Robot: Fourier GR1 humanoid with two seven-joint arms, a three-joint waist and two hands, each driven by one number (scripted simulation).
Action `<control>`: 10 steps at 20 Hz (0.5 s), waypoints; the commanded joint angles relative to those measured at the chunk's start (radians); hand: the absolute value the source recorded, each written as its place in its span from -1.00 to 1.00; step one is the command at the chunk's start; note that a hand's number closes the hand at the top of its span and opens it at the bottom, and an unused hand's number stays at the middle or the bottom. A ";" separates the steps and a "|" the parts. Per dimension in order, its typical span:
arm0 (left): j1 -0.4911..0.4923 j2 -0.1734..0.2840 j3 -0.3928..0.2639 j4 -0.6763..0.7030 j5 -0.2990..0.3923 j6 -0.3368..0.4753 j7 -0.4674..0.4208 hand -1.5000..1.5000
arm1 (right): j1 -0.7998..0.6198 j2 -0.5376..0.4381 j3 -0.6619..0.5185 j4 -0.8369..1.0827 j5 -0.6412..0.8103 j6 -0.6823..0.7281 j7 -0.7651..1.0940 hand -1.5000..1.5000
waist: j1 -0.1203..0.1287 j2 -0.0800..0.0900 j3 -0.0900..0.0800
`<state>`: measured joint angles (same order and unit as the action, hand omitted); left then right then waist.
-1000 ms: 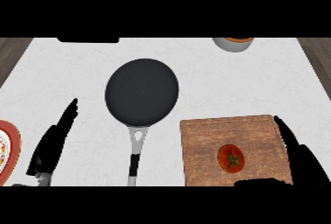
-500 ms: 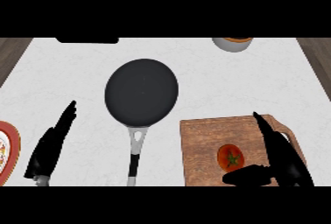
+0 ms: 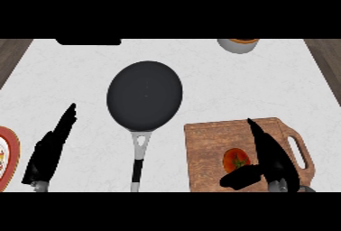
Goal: Pick the tomato from the cutting board and place it in the pan
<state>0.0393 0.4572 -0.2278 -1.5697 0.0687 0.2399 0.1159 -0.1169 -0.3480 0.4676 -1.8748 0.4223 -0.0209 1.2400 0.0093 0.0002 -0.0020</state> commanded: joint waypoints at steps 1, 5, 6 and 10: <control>0.021 -0.019 -0.019 -0.035 -0.023 0.014 0.015 0.00 | -0.038 0.048 -0.005 0.071 0.019 0.043 0.211 -1.00 | 0.002 0.000 0.001; 0.027 -0.036 -0.019 -0.013 -0.037 0.014 -0.004 0.00 | -0.014 0.078 -0.003 0.021 0.040 0.075 0.247 -1.00 | -0.009 -0.003 0.001; 0.039 -0.021 -0.003 -0.022 -0.029 0.005 0.000 0.00 | 0.037 0.074 0.009 0.010 0.048 0.055 0.215 -1.00 | -0.010 -0.003 0.001; -0.031 -0.025 0.023 0.011 -0.022 -0.011 0.021 0.00 | -0.021 0.123 -0.014 0.107 0.060 0.088 0.216 -1.00 | -0.007 0.000 0.001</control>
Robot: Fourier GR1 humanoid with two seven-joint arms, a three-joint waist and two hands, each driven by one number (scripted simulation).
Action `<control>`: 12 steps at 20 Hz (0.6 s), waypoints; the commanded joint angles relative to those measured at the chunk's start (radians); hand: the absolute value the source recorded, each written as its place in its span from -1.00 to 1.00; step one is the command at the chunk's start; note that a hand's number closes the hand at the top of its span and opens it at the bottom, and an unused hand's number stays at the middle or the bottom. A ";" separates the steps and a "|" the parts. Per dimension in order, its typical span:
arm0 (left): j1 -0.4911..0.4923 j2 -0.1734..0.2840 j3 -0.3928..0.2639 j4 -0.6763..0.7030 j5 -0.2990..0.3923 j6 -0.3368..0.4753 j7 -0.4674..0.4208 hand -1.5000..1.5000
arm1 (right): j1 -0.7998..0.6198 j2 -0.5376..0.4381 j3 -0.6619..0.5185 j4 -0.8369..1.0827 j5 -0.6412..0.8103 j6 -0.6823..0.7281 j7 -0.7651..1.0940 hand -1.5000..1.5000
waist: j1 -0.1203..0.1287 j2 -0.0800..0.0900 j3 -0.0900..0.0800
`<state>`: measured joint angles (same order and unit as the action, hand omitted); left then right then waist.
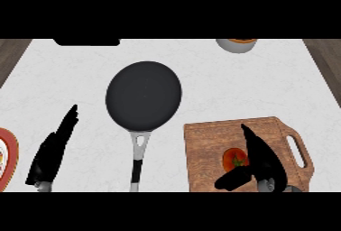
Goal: Pick the tomato from the cutting board and place it in the pan
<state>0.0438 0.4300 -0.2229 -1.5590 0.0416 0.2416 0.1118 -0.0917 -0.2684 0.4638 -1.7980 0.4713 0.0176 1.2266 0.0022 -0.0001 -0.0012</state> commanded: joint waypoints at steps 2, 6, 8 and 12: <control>0.037 0.002 0.008 -0.030 0.006 -0.022 0.011 0.00 | -0.009 0.042 -0.025 0.019 0.025 0.040 0.201 -1.00 | 0.003 -0.001 0.001; -0.014 -0.027 0.014 0.019 -0.014 -0.021 -0.020 0.00 | -0.021 0.109 -0.021 0.142 0.077 0.011 0.128 -1.00 | 0.001 0.002 0.001; 0.041 0.020 0.050 -0.037 0.016 -0.054 -0.003 0.00 | -0.024 0.093 -0.066 0.124 0.067 0.048 0.134 -1.00 | 0.006 0.000 0.001; 0.019 -0.021 0.038 -0.019 -0.017 -0.041 -0.004 0.00 | 0.038 0.135 -0.034 0.149 0.133 0.012 0.079 -1.00 | 0.000 -0.001 0.001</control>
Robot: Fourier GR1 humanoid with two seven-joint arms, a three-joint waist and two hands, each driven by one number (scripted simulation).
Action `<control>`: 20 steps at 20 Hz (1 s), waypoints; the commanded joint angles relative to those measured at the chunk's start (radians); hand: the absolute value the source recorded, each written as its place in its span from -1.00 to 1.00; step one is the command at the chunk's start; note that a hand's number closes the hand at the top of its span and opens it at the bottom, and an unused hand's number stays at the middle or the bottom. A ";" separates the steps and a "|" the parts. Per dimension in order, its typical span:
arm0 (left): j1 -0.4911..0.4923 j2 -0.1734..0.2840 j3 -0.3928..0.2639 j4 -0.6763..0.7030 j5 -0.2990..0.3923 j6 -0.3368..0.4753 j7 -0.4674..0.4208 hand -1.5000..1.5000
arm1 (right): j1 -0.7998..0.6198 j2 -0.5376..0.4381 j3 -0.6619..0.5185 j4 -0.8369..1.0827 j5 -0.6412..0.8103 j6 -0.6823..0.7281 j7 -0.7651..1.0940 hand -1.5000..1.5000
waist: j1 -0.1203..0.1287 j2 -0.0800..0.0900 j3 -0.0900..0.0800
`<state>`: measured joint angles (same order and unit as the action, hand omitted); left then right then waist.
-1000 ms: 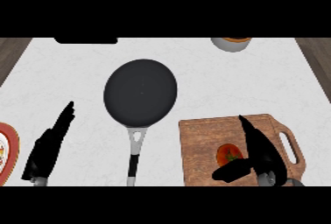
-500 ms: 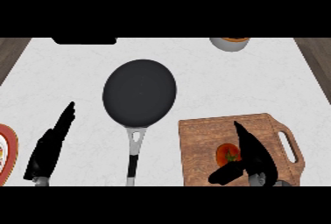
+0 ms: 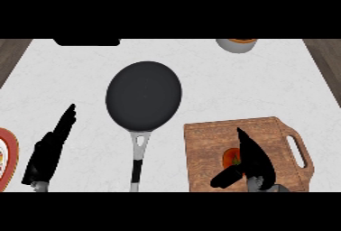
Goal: Pick the tomato from the cutting board and place it in the pan
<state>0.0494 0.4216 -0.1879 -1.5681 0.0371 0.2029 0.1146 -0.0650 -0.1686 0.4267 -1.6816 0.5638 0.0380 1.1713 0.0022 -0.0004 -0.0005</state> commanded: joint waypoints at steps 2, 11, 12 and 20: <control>-0.013 -0.007 0.030 0.011 -0.016 -0.008 0.005 0.00 | -0.026 0.058 -0.039 0.050 0.027 0.011 0.129 -1.00 | -0.001 0.001 0.000; 0.035 -0.057 0.042 -0.053 -0.062 -0.035 0.026 0.00 | 0.041 0.114 -0.100 0.053 0.064 -0.017 -0.026 1.00 | -0.001 0.000 0.001; 0.007 -0.064 0.026 -0.046 -0.087 -0.032 0.048 0.00 | 0.010 0.149 -0.112 0.125 0.074 -0.063 -0.066 1.00 | 0.000 0.000 0.001; -0.002 -0.078 0.022 -0.023 -0.075 -0.049 0.020 0.00 | -0.245 -0.140 -0.090 0.300 0.014 0.327 -0.383 1.00 | 0.048 0.017 0.001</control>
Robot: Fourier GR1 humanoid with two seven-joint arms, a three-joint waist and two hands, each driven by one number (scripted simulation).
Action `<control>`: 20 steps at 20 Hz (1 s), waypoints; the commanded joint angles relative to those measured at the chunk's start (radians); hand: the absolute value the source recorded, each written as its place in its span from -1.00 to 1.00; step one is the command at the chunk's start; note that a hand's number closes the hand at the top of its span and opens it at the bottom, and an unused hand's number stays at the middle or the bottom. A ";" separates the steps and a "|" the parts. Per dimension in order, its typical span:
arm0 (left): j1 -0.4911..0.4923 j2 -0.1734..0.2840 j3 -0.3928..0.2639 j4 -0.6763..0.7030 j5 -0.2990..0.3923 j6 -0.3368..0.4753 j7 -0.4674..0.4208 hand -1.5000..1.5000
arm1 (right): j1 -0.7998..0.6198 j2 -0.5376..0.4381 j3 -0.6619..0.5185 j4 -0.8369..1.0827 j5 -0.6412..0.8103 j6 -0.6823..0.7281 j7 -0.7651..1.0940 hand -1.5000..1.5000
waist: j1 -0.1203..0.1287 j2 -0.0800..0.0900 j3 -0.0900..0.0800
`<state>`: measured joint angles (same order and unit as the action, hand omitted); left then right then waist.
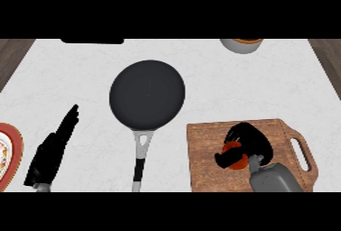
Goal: Pick the tomato from the cutting board and place it in the pan
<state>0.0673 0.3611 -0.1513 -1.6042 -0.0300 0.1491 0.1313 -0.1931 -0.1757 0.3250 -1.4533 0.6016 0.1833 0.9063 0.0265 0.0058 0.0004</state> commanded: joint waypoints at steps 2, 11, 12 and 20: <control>-0.024 -0.025 -0.020 0.012 -0.024 0.012 -0.001 0.00 | -0.184 -0.147 0.013 0.152 -0.026 0.211 -0.206 1.00 | 0.013 0.005 0.001; 0.013 -0.012 0.002 -0.012 -0.007 -0.012 0.007 0.00 | -0.314 -0.238 0.014 0.101 0.225 -0.147 -0.458 1.00 | -0.013 -0.008 0.001; 0.026 0.008 0.014 -0.037 0.003 -0.023 0.031 0.00 | -0.358 -0.251 0.000 0.084 0.230 -0.155 -0.473 1.00 | -0.004 -0.010 0.001; -0.001 -0.027 0.019 0.020 -0.028 -0.012 -0.020 0.00 | -0.535 -0.092 0.001 0.163 0.273 -0.297 -0.596 1.00 | -0.007 -0.003 0.000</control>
<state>0.0615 0.3425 -0.1371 -1.5949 -0.0448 0.1346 0.1325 -0.6355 -0.3332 0.3331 -1.3325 0.8621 -0.0758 0.3521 0.0181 0.0021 0.0003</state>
